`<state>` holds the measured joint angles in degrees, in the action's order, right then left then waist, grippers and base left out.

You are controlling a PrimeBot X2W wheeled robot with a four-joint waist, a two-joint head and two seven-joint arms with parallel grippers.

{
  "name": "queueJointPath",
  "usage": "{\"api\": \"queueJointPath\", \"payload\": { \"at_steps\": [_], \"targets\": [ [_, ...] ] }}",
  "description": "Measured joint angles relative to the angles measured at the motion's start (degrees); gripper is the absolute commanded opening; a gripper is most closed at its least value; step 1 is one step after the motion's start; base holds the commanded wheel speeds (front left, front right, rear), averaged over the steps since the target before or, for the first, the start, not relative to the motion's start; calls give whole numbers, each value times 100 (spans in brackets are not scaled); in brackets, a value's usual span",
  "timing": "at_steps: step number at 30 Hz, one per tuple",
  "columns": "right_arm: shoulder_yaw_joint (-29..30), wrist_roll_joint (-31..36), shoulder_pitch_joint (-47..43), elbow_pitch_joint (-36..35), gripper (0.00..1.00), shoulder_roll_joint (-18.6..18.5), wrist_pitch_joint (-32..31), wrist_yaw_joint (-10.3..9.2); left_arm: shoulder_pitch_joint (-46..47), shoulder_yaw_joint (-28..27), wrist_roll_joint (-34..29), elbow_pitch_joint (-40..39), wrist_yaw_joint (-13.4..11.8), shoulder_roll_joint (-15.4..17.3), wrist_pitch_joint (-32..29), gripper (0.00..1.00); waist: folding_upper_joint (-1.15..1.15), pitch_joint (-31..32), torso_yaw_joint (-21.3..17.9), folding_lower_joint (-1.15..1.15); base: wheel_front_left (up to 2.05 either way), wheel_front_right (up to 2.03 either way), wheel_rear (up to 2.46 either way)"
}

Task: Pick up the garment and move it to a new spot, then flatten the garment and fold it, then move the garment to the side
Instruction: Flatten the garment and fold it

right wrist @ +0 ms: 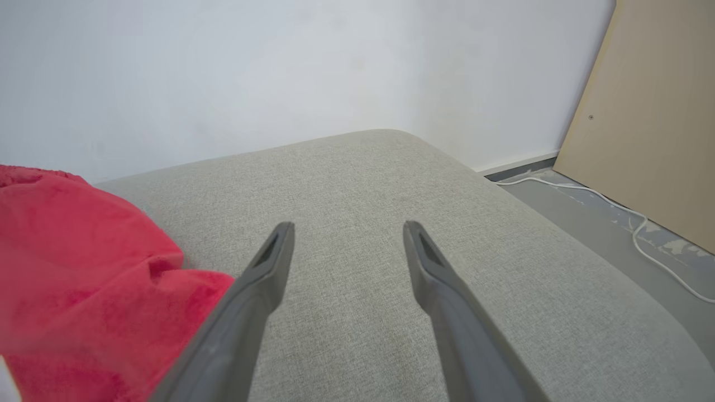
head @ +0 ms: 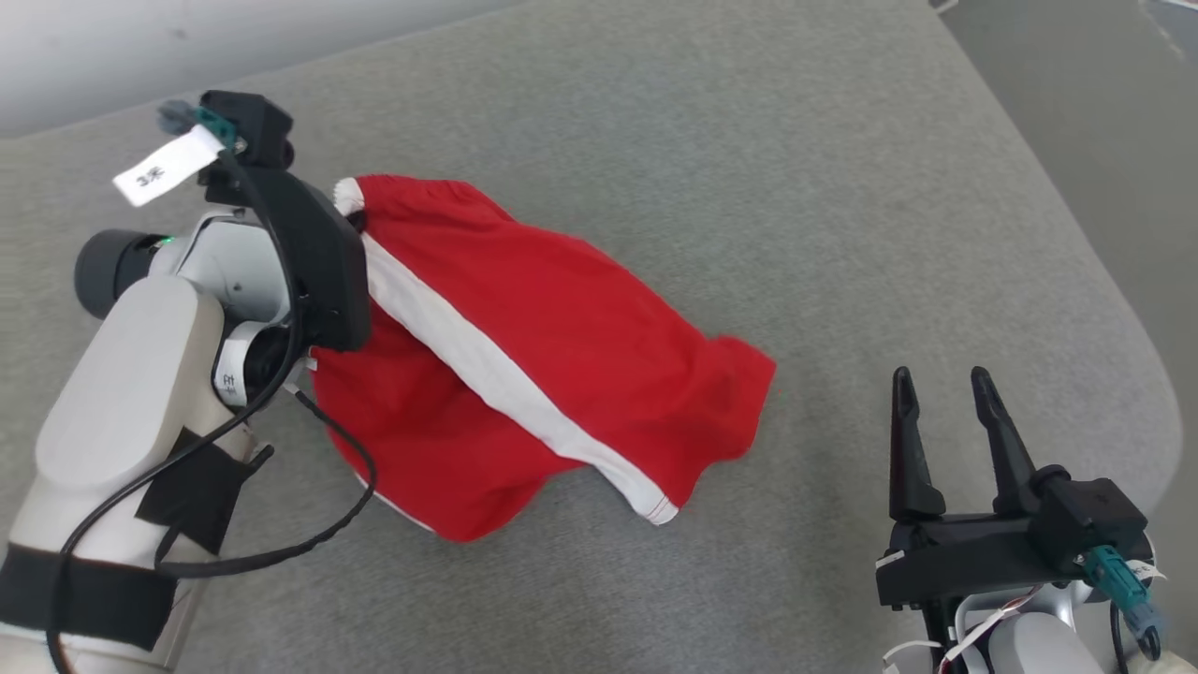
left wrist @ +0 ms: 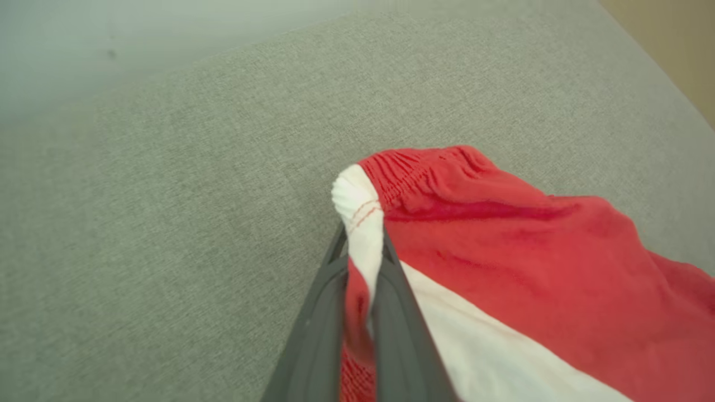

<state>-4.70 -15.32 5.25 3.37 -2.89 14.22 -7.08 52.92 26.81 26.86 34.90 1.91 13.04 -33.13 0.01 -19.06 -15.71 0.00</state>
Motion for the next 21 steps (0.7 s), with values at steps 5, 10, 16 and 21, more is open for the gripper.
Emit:
{"api": "queueJointPath", "payload": {
  "at_steps": [5,10,16,21],
  "targets": [
    [10,49,59,24,100,-36,2,0,-338,-140,-2,-154,-208,146,290,0,0,79,277,0,0,0,0],
    [36,132,119,86,100,-104,40,0,-1160,-380,36,-435,-472,381,647,0,0,196,658,0,0,0,0],
    [143,133,105,158,100,-211,40,0,-1992,-547,197,-834,-623,414,1046,0,0,366,1142,0,0,0,0],
    [257,133,-60,166,100,-265,40,-2,-2469,-660,312,-1077,-694,370,1271,0,-1,531,1553,0,0,0,0]
  ]
}}
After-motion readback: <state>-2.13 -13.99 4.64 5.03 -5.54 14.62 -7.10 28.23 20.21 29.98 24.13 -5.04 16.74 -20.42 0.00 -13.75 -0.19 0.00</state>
